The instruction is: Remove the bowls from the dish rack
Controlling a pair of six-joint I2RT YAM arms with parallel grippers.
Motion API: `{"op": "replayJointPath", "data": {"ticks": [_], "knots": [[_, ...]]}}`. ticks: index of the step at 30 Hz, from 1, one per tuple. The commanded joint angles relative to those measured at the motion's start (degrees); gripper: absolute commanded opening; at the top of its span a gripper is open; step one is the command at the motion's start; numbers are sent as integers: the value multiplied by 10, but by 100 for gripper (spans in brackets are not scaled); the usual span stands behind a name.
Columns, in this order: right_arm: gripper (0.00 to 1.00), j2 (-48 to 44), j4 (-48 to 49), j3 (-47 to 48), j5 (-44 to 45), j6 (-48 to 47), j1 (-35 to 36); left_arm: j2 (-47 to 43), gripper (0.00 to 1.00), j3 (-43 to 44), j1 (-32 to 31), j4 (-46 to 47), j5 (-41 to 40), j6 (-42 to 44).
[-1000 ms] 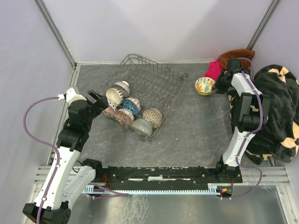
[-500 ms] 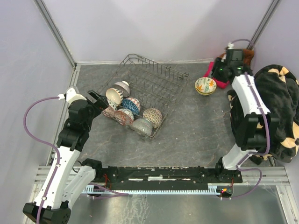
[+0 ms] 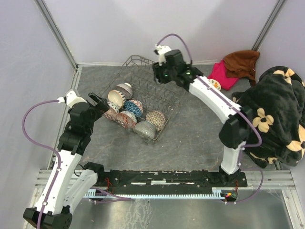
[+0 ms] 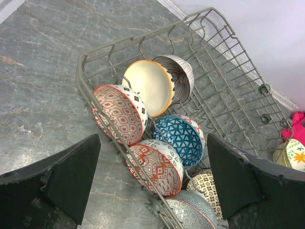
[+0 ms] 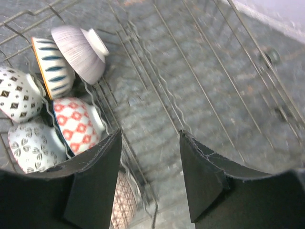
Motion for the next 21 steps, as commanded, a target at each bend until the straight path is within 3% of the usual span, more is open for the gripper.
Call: {"op": "replayJointPath", "data": {"ticks": [1,10,21], "knots": [[60,88,-8,131,50,-67,61,-23,99,20,-2,-11,-34,-14],[63,248,-4,309,72,-119,131,-62,99,18,-2,-32,-71,-15],[66,333,41,351,123,-165,179,-77,99,9,-2,-31,-75,-16]]}}
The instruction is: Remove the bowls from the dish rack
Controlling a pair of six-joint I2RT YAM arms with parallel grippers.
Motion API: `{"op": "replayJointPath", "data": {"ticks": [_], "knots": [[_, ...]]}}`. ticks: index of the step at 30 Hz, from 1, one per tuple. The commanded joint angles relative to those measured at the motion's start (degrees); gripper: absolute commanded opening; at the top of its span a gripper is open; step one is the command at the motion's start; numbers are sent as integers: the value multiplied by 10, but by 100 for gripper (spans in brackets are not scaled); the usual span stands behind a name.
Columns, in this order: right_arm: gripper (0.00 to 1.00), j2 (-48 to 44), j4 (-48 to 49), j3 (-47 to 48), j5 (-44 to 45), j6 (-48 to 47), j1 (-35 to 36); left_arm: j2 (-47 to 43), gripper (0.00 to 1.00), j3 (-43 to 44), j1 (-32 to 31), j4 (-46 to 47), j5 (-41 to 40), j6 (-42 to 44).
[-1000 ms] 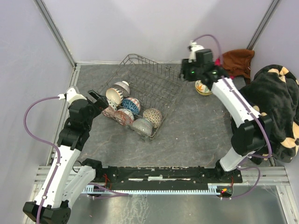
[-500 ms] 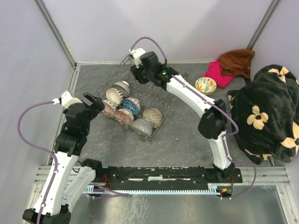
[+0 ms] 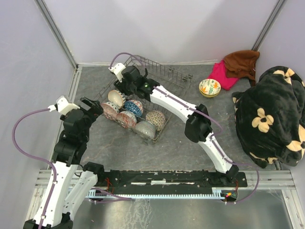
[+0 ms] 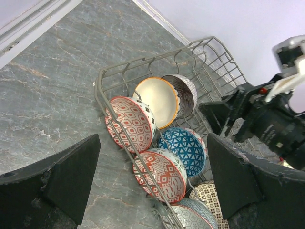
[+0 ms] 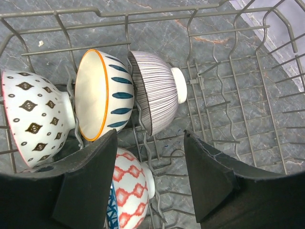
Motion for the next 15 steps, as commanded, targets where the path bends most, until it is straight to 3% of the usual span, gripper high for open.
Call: {"op": "replayJointPath", "data": {"ticks": [1,15], "knots": [[65,25,40,34,37,-27,10,-8,99,9,-2,3,-19,-14],[57,62,89,33,103,-37,14,-11,99,5,-2,8,-23,-11]]}}
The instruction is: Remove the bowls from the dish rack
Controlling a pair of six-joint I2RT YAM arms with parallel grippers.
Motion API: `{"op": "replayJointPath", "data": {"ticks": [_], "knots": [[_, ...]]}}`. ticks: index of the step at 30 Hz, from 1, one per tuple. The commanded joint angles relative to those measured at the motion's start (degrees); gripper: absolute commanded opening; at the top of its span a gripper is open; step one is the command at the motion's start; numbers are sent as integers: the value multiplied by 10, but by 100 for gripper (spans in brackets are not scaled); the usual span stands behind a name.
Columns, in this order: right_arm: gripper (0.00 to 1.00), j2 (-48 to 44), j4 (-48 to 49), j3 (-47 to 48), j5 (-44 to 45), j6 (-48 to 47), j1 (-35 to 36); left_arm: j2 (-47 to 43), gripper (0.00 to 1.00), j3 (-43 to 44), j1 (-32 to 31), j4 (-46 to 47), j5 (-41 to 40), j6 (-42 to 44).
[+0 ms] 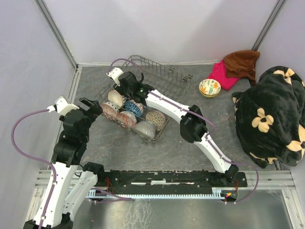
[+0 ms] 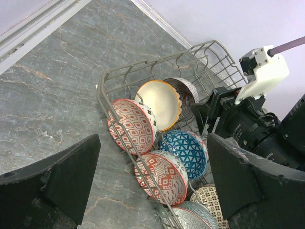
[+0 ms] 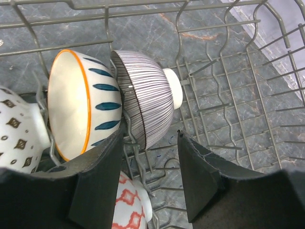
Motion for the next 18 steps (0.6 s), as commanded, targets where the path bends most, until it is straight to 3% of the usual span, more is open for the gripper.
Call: {"op": "replayJointPath", "data": {"ticks": [1,18], "knots": [[57,11,45,27,37,-15,0,-6,99,5,-2,8,-13,-11],[52,48,90,28,68,-16,0,-3,99,-4,-1,21,-22,-4]]}}
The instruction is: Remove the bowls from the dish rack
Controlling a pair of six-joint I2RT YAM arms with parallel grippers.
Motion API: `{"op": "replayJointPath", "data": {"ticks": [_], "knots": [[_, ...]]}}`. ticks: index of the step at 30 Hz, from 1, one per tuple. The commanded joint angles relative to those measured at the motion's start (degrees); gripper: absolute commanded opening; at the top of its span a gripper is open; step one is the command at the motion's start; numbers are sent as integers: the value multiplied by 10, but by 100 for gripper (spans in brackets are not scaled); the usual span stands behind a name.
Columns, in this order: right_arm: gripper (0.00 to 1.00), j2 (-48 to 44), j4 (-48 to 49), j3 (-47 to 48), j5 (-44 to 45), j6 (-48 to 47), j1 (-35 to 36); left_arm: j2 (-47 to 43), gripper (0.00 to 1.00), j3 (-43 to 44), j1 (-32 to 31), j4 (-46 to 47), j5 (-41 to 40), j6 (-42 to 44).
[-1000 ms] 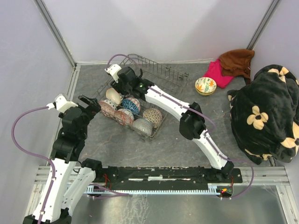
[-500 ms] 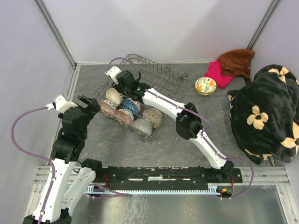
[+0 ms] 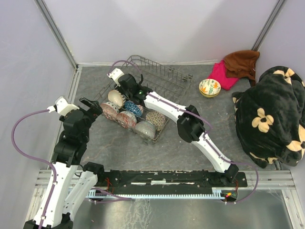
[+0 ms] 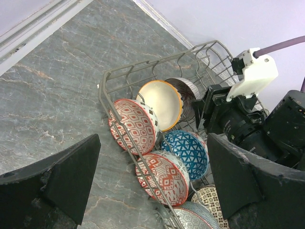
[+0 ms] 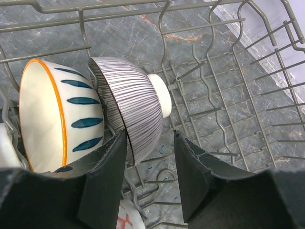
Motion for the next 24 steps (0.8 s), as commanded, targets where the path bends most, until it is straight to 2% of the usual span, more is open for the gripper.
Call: {"op": "replayJointPath", "data": {"ticks": [1,8,24], "knots": [[52,18,42,27,16,-4,1,0,99,-2,-2,22,-19,-4],[47,37,64,27,33,-6,5,3,99,-8,-1,30,-21,-2],[17,48,148,-9,106,-64,29,4,99,-21,-2,38,-28,0]]}}
